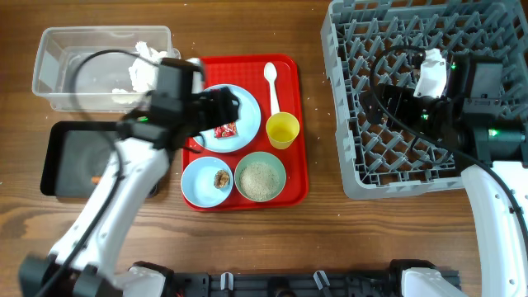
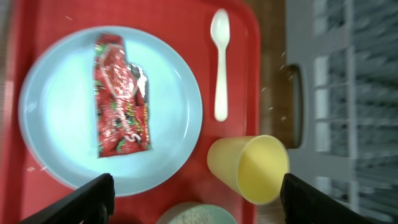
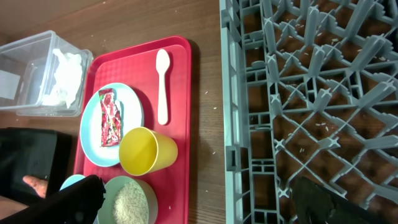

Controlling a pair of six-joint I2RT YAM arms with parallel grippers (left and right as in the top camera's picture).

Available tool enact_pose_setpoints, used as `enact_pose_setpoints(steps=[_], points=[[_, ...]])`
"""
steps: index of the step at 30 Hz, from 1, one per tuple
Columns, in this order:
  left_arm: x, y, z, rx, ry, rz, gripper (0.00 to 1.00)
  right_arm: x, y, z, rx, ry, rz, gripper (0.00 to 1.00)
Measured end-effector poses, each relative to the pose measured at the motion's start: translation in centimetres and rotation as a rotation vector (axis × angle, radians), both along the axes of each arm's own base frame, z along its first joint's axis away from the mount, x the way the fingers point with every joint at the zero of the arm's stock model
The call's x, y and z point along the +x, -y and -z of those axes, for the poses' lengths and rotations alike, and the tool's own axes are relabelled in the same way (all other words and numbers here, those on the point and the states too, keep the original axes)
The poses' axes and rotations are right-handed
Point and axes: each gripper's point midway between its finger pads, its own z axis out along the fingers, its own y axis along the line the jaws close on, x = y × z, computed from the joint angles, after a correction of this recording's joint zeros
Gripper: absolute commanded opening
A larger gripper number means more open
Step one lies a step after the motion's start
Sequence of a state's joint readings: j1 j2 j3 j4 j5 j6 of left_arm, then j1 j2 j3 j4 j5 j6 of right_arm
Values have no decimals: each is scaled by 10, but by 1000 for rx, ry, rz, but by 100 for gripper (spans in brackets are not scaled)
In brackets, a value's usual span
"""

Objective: Sort waste into correct bins and load items into the dishwasher rack
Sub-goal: 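Grasp the red wrapper on the plate with the left gripper, then drop the red wrapper into the clear plastic bin with the left gripper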

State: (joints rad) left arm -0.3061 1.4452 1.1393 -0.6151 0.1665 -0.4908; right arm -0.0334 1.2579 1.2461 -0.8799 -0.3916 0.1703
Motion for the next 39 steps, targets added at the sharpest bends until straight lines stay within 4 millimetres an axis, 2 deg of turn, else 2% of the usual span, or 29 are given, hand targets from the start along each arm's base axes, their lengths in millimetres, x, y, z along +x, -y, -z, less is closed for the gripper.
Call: enact_pose_setpoints(steps=[2,3,6,7,10,12,14,16,17,18,24,27,30,32,33,36,37,38,39], points=[[8,12,28,59,-28,9,85,0,0,0,0,0,0,100],[19,13,49,95,-39,-3,86,0,0,0,0,0,0,100],[40,10,90,154,-55,-41,90,0,0,0,0,-1,0,100],[46,7,109,181,-71,-56,90,0,0,0,0,-2,0,100],[53,0,140,241,-94,-85,91,0,0,0,0,-2,0,100],[54,-9,149,289,-96,-111,88,0,0,0,0,-3,0,100],[57,-16,152,324,-87,-131,70,0,0,0,0,-3,0,100],[60,-20,153,347,-78,-148,40,0,0,0,0,-3,0,100],[61,-24,154,369,-71,-155,16,0,0,0,0,-3,0,100],[61,-24,154,367,-70,-157,4,0,0,0,0,-3,0,100],[57,-28,158,420,-92,-117,4,0,0,0,0,-3,0,99],[47,-32,157,448,-149,-97,4,0,0,0,0,-2,0,100],[31,-34,150,473,-246,-66,4,0,0,0,0,-2,0,100],[26,-34,130,488,-299,-50,4,0,0,0,0,-2,0,100],[30,-33,116,483,-291,-49,4,0,0,0,0,-3,0,100],[59,-31,38,431,-160,-71,4,0,0,0,0,-3,0,100],[69,-35,5,408,-91,-92,4,0,0,0,0,-2,0,100],[75,-41,-18,391,-38,-115,4,0,0,0,0,-3,0,100],[81,-55,-49,375,31,-156,4,0,0,0,0,-2,0,100]])
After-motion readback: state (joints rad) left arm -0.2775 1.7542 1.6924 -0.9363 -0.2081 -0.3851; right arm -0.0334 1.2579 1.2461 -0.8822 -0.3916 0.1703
